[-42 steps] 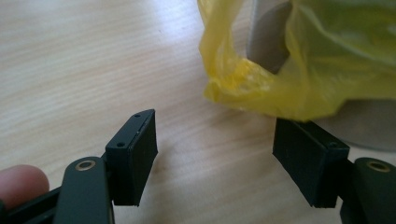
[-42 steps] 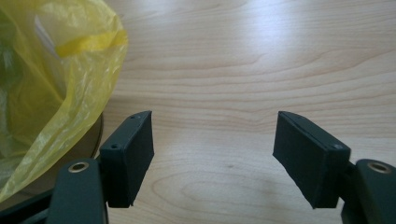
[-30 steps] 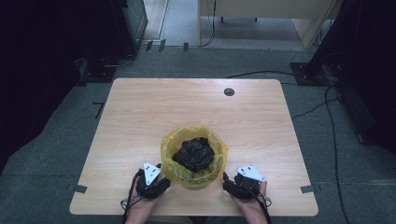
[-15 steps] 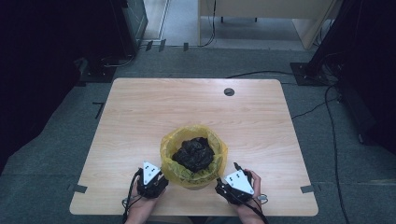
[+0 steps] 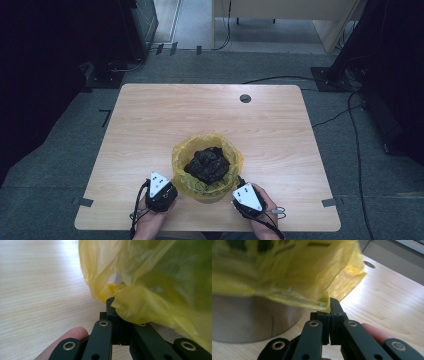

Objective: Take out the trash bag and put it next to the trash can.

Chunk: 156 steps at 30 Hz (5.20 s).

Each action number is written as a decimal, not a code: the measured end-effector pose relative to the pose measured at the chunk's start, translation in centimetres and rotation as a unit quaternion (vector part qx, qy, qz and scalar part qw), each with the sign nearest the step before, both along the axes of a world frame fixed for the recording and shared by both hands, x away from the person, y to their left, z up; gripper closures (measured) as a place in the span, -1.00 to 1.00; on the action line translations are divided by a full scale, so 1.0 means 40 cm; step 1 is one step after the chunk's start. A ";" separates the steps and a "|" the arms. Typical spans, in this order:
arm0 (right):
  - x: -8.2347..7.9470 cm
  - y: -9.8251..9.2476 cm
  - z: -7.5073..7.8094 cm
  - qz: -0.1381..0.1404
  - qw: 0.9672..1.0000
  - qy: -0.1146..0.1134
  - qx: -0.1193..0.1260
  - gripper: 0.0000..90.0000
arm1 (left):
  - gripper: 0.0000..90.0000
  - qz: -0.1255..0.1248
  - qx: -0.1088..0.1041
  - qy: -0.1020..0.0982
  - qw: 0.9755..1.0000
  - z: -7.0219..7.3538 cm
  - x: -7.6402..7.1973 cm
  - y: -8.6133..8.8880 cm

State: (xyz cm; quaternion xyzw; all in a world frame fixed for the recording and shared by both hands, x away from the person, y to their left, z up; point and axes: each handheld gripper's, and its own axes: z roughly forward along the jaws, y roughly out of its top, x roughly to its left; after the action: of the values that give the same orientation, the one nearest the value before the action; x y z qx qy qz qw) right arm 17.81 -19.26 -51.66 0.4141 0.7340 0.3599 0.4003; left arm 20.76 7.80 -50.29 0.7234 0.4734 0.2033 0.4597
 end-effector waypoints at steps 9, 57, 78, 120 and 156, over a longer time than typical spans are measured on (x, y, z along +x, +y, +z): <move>-0.047 -0.013 0.106 -0.023 0.996 -0.054 0.062 1.00 | 1.00 0.024 0.003 -0.091 0.996 0.099 -0.052 0.004; -0.062 0.125 0.322 0.130 0.961 0.042 0.240 -0.18 | 0.97 -0.128 -0.116 -0.110 0.979 0.325 -0.041 -0.050; -0.043 0.199 0.289 0.076 0.982 0.014 0.172 0.52 | 0.97 -0.155 -0.140 -0.085 0.974 0.336 -0.054 -0.051; -0.088 0.016 0.442 0.094 0.956 -0.129 0.244 1.00 | -0.57 -0.083 -0.117 -0.147 0.979 0.332 -0.015 0.067; 0.027 -0.124 0.357 -0.034 0.966 -0.115 0.229 1.00 | -0.79 0.106 0.117 0.030 0.987 -0.053 0.071 0.267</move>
State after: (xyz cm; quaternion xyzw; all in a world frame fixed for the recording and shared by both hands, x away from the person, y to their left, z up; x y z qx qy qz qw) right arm 18.88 -24.23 -37.38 0.4752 0.5661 0.5502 0.3886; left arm 23.59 18.47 -52.39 0.7234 0.5341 0.2832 0.3336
